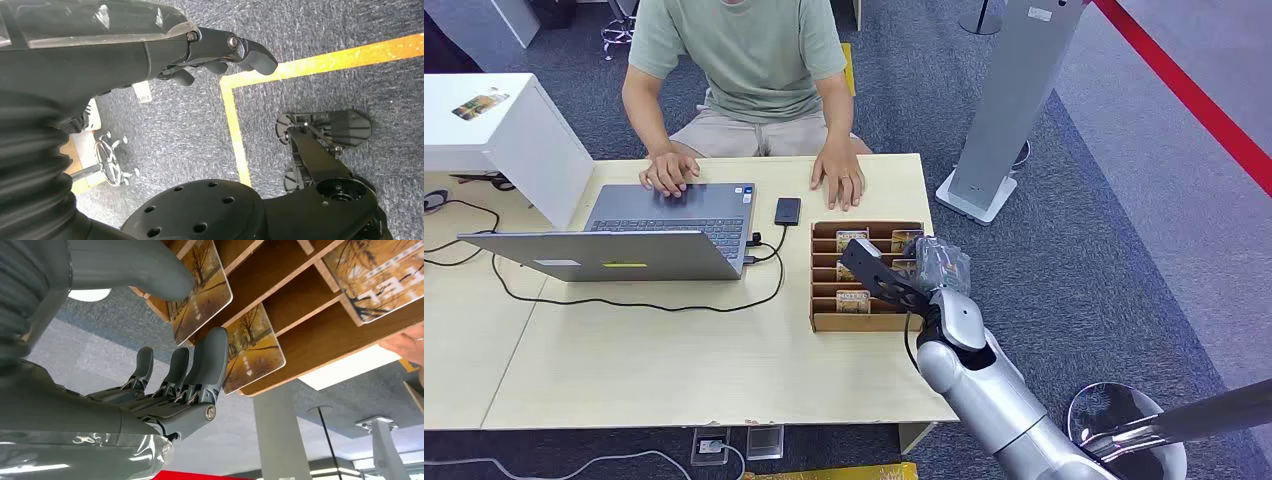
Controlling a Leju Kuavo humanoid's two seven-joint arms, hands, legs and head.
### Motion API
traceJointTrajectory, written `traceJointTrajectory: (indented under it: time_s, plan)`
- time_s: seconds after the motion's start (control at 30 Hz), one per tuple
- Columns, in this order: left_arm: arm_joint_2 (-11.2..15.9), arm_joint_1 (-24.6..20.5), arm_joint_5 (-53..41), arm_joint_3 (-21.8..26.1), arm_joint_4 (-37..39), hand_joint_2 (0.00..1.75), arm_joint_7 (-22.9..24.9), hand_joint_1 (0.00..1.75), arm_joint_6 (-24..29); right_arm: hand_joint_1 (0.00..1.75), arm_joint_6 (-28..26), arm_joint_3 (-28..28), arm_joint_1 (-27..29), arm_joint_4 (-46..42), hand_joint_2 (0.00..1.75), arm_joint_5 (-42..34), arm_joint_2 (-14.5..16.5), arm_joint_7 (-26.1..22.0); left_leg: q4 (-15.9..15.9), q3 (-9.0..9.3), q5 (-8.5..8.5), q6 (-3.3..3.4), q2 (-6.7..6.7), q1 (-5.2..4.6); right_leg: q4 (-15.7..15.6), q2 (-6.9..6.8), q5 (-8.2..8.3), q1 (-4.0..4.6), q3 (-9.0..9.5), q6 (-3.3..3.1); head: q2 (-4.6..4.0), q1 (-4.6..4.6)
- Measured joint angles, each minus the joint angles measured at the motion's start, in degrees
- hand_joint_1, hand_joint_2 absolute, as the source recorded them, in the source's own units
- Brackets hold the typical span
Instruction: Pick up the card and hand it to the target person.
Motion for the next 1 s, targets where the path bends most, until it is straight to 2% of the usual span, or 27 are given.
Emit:
traceJointTrajectory:
  time_s: [0.2,0.33,0.43,0.83,1.0]
  plan:
    - [0.0,0.0,0.0,0.0,0.0,1.75,0.0,0.00,-0.1,1.06,0.1,0.2,0.0,0.3,1.75,-0.3,0.1,0.0,0.0,0.00,0.00,0.00,0.00,0.00,0.0,0.00,0.00,0.00,0.00,0.00,0.01,-0.04]
    - [0.0,0.0,0.0,0.0,0.0,1.75,0.0,0.00,-0.2,0.99,0.1,0.3,0.1,0.3,1.75,-0.3,0.1,0.1,0.0,0.00,0.00,0.00,0.00,0.00,0.0,0.00,0.00,0.00,0.00,0.00,0.01,-0.03]
    - [0.0,0.0,0.0,0.0,0.0,1.75,0.0,0.00,-0.2,1.01,0.1,0.4,0.1,0.4,1.75,-0.3,0.1,0.2,0.0,0.00,0.00,0.00,0.00,0.00,0.0,0.00,0.00,0.00,0.00,0.00,0.01,-0.02]
    - [0.0,0.0,0.0,0.0,0.0,1.75,0.2,0.00,-0.2,1.50,0.2,0.6,0.1,0.6,1.75,-0.6,0.1,0.2,0.0,0.01,0.00,0.00,0.00,0.00,0.0,0.00,0.00,0.00,0.00,0.00,0.02,-0.03]
    - [0.0,0.0,0.0,0.0,0.0,1.75,0.2,0.00,-0.3,1.47,0.3,0.6,0.1,0.5,1.75,-0.9,0.1,0.2,0.0,0.04,0.00,0.00,0.00,0.00,0.0,0.00,0.00,0.00,0.02,0.00,0.00,-0.01]
